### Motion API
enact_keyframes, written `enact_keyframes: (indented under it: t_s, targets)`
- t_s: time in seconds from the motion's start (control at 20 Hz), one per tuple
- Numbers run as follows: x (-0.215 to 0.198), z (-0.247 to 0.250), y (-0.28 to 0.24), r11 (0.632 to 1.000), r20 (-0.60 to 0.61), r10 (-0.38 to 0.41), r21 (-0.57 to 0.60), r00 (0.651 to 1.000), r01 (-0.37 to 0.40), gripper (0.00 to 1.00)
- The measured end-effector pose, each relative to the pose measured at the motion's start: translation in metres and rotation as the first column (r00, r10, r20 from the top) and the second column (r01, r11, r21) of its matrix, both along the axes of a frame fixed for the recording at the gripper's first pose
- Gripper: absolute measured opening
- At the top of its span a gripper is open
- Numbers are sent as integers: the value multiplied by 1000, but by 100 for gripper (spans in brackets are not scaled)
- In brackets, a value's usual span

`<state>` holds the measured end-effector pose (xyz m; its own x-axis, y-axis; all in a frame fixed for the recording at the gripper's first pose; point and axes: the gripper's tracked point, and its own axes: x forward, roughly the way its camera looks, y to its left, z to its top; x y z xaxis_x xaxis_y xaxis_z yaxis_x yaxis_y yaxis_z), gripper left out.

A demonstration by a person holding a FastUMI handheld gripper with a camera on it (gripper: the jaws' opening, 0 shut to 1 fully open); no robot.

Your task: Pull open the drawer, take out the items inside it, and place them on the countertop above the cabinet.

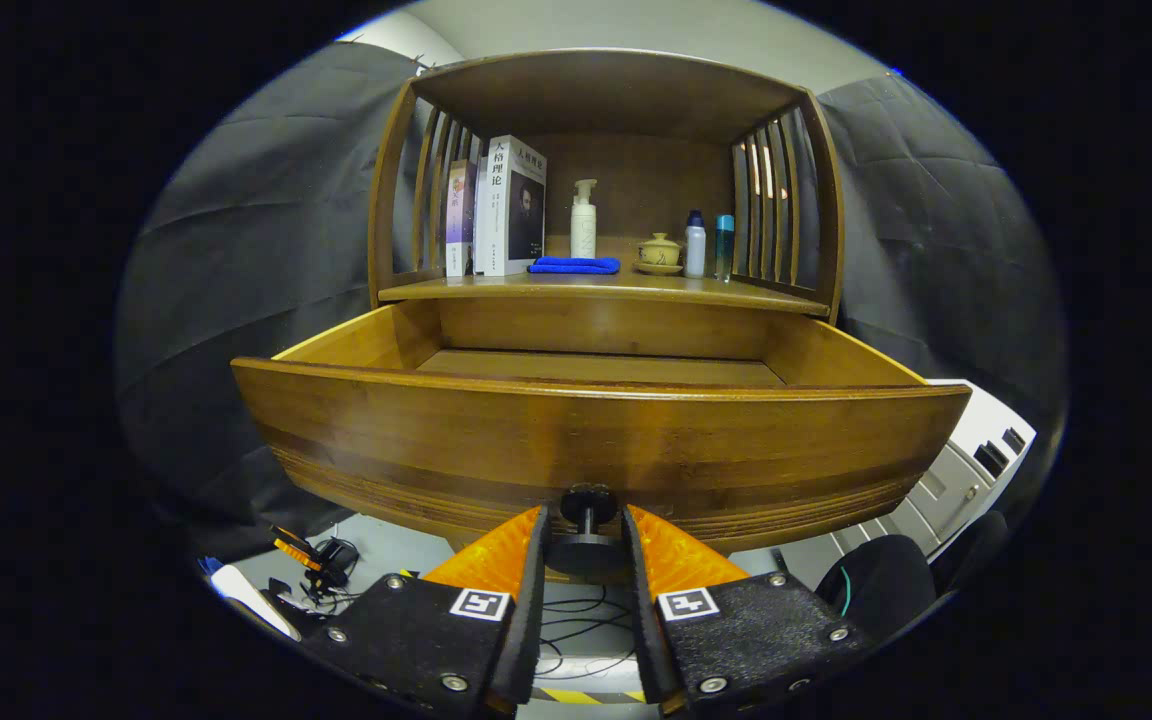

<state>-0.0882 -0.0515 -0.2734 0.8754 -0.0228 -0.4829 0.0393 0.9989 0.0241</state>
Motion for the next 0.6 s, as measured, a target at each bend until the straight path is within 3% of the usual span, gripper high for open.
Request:
enact_keyframes:
  t_s: [0.1,0.25,0.4,0.6]
  targets:
    - [-1,16,8,998,30,30,59,999,-32,63]
    - [4,50,-10,999,79,30,-21,996,-28,96]
    - [17,98,-13,1000,153,15,-26,988,-11,97]
    - [42,130,-16,999,137,25,-44,990,-19,96]
